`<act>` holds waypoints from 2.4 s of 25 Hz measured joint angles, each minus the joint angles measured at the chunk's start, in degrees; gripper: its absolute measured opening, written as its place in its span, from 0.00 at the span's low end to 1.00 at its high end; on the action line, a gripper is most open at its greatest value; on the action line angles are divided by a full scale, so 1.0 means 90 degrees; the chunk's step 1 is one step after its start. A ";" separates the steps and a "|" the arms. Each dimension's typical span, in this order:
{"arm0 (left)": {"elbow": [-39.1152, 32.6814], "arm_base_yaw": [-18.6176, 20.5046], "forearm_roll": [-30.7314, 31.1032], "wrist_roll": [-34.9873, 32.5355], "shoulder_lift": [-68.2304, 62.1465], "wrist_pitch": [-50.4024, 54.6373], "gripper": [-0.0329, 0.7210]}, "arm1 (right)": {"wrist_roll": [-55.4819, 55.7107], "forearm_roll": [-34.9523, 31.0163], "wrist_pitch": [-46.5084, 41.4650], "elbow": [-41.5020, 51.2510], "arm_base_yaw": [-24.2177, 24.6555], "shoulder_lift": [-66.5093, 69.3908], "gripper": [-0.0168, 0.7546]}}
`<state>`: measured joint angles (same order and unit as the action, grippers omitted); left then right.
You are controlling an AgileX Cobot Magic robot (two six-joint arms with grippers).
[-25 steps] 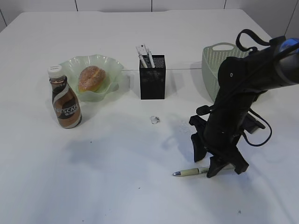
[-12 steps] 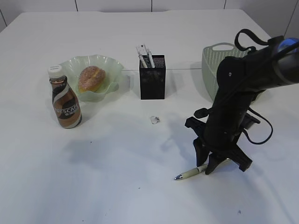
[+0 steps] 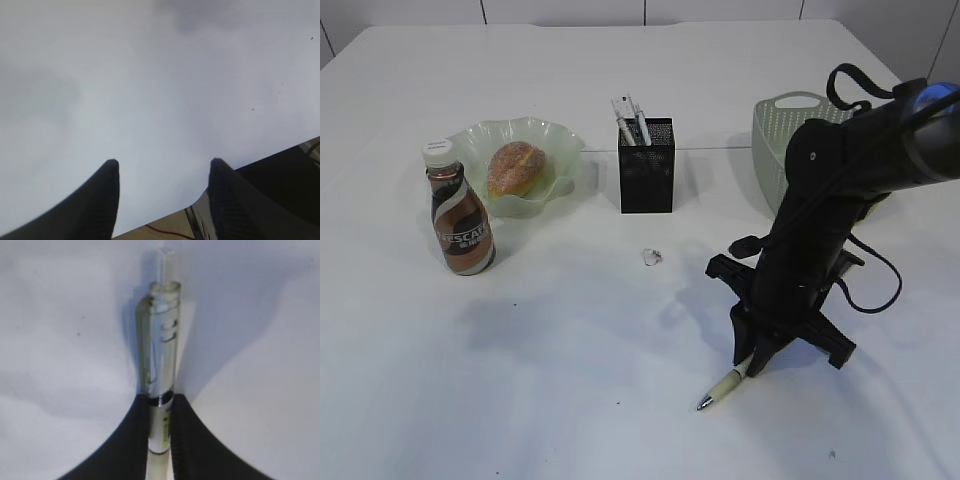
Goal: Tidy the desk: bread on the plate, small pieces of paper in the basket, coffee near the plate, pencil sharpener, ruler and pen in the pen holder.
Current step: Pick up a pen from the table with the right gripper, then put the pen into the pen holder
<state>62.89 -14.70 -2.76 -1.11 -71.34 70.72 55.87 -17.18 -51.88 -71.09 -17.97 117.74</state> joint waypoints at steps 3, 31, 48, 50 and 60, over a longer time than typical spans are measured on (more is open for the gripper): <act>0.0000 0.0000 0.0000 0.0000 0.0000 0.0000 0.58 | 0.0000 -0.0057 0.0012 0.0000 0.0000 0.0005 0.14; 0.0000 0.0000 0.0011 0.0000 0.0000 0.0000 0.58 | -0.3553 0.1068 -0.1683 -0.1178 -0.0052 0.0243 0.14; 0.0000 0.0000 -0.0012 0.0000 0.0000 0.0000 0.58 | -0.4236 0.2268 -0.1678 -0.2791 -0.0888 -0.0030 0.14; 0.0000 0.0000 -0.0012 0.0000 0.0000 0.0000 0.58 | -0.4369 0.2402 -0.1470 -0.2791 -0.0888 -0.0234 0.14; 0.0000 0.0000 -0.0024 0.0000 0.0000 -0.0146 0.58 | -0.4596 0.3540 0.0496 -0.2791 -0.0888 -0.1362 0.14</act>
<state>62.89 -14.70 -2.98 -1.11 -71.34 69.41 14.51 14.67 -47.41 -96.21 -25.96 105.48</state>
